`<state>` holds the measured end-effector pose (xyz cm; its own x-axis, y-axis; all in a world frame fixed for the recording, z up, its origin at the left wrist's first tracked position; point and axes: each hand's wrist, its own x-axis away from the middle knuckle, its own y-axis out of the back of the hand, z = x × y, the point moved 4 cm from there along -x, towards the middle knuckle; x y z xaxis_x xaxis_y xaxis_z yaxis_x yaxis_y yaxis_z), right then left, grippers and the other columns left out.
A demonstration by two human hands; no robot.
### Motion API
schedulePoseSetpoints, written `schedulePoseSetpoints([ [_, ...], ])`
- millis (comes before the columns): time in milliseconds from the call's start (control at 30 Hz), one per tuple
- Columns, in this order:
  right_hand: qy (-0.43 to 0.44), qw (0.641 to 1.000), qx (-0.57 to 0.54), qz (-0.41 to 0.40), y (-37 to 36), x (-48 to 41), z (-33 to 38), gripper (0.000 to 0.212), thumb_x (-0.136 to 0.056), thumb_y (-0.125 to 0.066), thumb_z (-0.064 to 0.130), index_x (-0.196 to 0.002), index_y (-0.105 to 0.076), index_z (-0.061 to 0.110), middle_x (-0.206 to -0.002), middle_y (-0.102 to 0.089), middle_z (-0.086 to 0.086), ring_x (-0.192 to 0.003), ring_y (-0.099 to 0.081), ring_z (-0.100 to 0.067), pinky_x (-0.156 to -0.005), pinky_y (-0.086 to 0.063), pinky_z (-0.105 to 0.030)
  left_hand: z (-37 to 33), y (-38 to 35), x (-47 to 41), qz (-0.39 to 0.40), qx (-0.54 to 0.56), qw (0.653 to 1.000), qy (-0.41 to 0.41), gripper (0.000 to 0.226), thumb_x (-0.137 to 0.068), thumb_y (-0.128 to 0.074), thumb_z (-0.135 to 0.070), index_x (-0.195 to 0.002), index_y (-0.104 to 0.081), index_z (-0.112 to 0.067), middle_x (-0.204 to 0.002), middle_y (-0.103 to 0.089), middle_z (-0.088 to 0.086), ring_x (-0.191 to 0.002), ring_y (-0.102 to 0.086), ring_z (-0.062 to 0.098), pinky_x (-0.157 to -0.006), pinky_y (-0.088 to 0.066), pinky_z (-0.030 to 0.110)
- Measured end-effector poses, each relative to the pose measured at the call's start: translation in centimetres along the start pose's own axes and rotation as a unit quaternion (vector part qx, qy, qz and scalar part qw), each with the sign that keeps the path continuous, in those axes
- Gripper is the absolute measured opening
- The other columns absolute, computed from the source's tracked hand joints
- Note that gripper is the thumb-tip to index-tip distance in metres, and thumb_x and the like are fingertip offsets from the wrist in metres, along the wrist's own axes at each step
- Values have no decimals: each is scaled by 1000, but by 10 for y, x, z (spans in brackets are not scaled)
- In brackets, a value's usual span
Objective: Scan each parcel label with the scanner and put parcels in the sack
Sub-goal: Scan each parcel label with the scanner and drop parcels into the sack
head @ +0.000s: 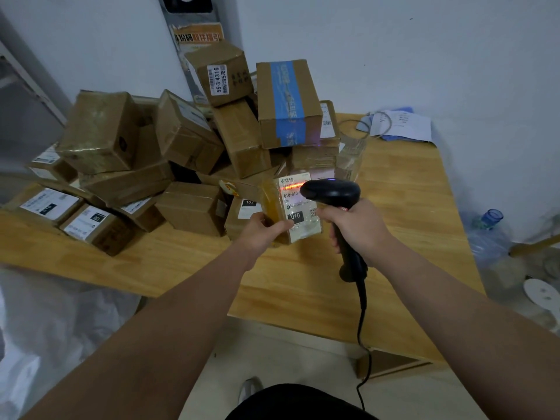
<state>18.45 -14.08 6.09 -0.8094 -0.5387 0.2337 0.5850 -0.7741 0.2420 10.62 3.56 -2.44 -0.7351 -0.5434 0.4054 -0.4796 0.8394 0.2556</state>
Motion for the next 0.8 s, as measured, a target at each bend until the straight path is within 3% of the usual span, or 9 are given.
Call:
schedulePoseSetpoints([
  [67,-4,1000,-16,5,0,0,-1,25,-84,-68,21,-68,-62,3,-54,-57,-11,-49,-55,-25,-53,-50,-33,1,2,3,4,0,1000,0,56,-79,-74,-44,-126,-56,-19,-115,-66,-3,-101,-61,11,-83,-45,27],
  [167,-12,999,-30,16,-3,-1,-1,28,-84,-69,23,-68,-63,1,-54,-58,-11,-48,-55,-25,-52,-48,-33,5,5,8,11,-4,1000,-3,56,-77,-75,-47,-123,-58,-20,-113,-68,-4,-101,-63,13,-94,-49,34],
  [333,-22,998,-48,41,-17,-3,3,25,-85,-69,24,-76,-63,2,-57,-57,-11,-46,-54,-22,-47,-47,-30,8,17,23,17,29,999,-11,38,-84,-70,-39,-118,-60,-25,-116,-66,-4,-106,-62,13,-99,-47,35],
  [433,-36,994,-92,51,-31,-1,8,22,-86,-68,22,-79,-63,2,-58,-56,-10,-47,-54,-20,-46,-48,-28,11,33,31,14,60,998,-16,25,-88,-67,-35,-111,-59,-29,-116,-67,-3,-103,-63,11,-91,-49,27],
  [567,-48,989,-131,57,-63,-1,15,20,-87,-67,22,-75,-62,6,-56,-56,-8,-48,-55,-21,-47,-49,-28,21,71,44,-10,93,995,-23,31,-92,-61,-33,-120,-58,-21,-110,-68,-7,-96,-64,6,-75,-50,18],
  [667,-70,983,-163,48,-101,-1,18,20,-87,-67,22,-76,-61,6,-57,-54,-9,-49,-54,-21,-47,-49,-28,35,111,54,-40,118,992,-27,21,-95,-57,-30,-114,-58,-21,-103,-68,-6,-90,-65,6,-72,-50,18],
  [800,-97,979,-172,51,-172,2,20,20,-86,-67,24,-78,-63,7,-60,-55,-9,-50,-55,-20,-50,-51,-29,68,184,68,-96,144,985,-14,39,-92,-60,-36,-124,-55,-14,-109,-68,2,-94,-66,16,-75,-51,24],
])
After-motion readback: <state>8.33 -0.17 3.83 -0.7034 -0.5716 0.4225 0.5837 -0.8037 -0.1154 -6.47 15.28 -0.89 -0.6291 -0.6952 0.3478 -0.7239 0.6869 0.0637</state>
